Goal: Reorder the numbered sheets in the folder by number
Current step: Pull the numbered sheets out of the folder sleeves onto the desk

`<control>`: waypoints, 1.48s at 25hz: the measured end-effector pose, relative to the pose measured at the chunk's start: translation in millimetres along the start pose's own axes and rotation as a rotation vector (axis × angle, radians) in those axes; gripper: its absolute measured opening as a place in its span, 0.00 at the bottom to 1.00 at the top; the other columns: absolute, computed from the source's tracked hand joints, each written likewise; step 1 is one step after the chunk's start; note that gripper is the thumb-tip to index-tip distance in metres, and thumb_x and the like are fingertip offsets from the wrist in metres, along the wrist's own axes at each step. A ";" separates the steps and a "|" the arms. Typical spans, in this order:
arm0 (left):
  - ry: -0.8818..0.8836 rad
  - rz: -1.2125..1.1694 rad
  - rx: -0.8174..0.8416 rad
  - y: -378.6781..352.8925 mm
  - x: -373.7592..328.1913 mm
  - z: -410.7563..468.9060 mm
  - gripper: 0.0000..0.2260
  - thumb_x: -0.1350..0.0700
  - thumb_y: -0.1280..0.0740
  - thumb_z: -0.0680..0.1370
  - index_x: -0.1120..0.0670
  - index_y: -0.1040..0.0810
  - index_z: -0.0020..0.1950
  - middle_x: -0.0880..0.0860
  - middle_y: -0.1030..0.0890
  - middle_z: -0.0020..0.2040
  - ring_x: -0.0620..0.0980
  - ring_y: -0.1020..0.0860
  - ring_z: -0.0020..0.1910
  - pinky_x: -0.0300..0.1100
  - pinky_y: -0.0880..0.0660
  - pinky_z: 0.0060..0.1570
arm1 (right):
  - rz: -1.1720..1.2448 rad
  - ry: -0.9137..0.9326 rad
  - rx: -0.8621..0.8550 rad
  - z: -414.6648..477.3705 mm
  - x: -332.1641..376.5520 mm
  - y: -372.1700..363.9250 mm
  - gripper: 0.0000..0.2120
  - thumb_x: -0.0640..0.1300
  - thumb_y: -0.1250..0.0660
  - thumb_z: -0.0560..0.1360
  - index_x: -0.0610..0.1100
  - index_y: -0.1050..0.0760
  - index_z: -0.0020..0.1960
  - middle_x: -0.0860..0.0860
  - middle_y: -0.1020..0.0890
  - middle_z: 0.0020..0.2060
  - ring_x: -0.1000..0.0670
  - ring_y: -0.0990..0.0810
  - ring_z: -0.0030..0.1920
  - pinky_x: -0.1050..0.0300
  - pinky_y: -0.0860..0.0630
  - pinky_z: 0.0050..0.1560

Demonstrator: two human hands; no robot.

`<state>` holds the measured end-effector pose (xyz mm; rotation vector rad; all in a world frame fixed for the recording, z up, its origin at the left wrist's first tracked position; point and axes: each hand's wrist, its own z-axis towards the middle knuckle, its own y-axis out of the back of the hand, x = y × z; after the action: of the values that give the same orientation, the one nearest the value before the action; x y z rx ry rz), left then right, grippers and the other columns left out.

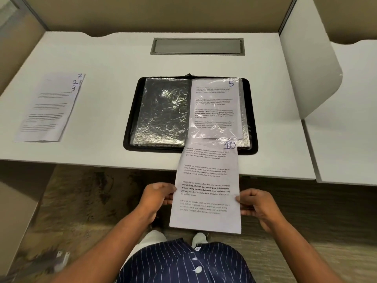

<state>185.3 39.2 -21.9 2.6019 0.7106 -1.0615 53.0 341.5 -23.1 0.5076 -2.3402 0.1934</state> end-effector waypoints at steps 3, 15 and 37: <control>-0.020 0.015 0.017 29.3 3.5 -15.4 0.06 0.62 0.29 0.78 0.64 0.17 0.50 0.59 0.13 0.46 0.54 0.16 0.43 0.46 0.22 0.43 | 0.011 -0.022 0.046 -16.6 -8.7 -23.8 0.06 0.34 0.27 0.75 0.32 0.20 0.50 0.37 0.14 0.47 0.39 0.15 0.45 0.50 0.18 0.41; -0.074 -0.057 0.004 223.1 8.0 -36.7 0.06 0.63 0.30 0.78 0.65 0.17 0.50 0.62 0.14 0.47 0.54 0.18 0.41 0.43 0.23 0.39 | 0.004 0.097 0.036 -55.7 -0.1 -217.2 0.09 0.32 0.30 0.75 0.27 0.22 0.52 0.36 0.14 0.47 0.41 0.15 0.43 0.54 0.20 0.38; -0.114 -0.195 -0.452 487.6 -125.8 82.1 0.03 0.64 0.29 0.78 0.63 0.17 0.47 0.59 0.13 0.43 0.55 0.18 0.39 0.48 0.23 0.40 | -0.298 0.259 0.157 115.5 164.9 -549.4 0.04 0.36 0.29 0.75 0.36 0.18 0.43 0.43 0.14 0.39 0.47 0.16 0.37 0.54 0.21 0.34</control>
<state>313.7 -452.1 28.1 2.1069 1.0543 -0.9565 98.0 -241.4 2.6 0.8482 -1.9804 0.2844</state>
